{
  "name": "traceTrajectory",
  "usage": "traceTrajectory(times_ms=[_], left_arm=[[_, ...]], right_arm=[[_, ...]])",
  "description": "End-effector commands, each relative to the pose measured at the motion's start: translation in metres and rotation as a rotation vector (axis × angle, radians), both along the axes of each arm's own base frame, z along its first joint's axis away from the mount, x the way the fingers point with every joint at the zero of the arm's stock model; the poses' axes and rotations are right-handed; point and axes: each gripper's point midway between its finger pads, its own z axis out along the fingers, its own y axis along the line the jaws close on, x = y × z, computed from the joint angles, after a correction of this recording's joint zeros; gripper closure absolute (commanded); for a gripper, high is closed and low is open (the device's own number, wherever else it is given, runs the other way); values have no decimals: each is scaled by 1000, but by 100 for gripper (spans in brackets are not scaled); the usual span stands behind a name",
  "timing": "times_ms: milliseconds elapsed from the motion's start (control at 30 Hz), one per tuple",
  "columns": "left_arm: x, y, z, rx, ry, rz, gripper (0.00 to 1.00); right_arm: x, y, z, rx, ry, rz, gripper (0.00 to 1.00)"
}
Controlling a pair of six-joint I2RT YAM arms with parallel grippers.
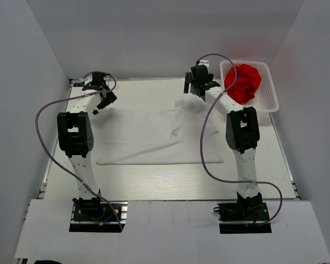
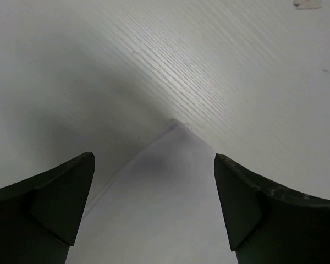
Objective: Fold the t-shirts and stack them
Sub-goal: Grap the side of the flattened tshirt furthest away from the robot with both arms
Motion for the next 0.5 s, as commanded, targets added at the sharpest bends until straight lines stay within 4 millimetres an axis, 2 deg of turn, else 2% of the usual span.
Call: traceTrajectory(times_ms=[0, 33, 67, 200, 267, 367, 467], left_arm=[[8, -3, -8, -2, 53, -42, 1], [8, -3, -14, -2, 71, -41, 1], [10, -3, -18, -2, 77, -41, 1], [16, -7, -39, -18, 104, -62, 4], [15, -11, -47, -36, 119, -74, 12], [11, -13, -59, -47, 141, -81, 14], [9, -13, -71, -47, 158, -80, 17]], right_arm=[[30, -2, 9, -28, -48, 27, 10], [43, 1, 12, -33, -75, 43, 10], [47, 1, -6, -38, -56, 50, 10], [62, 13, -22, -3, -80, 107, 10], [64, 14, -35, 9, -72, 111, 10], [67, 17, -47, 42, -62, 120, 10], [64, 22, -67, 70, -26, 144, 10]])
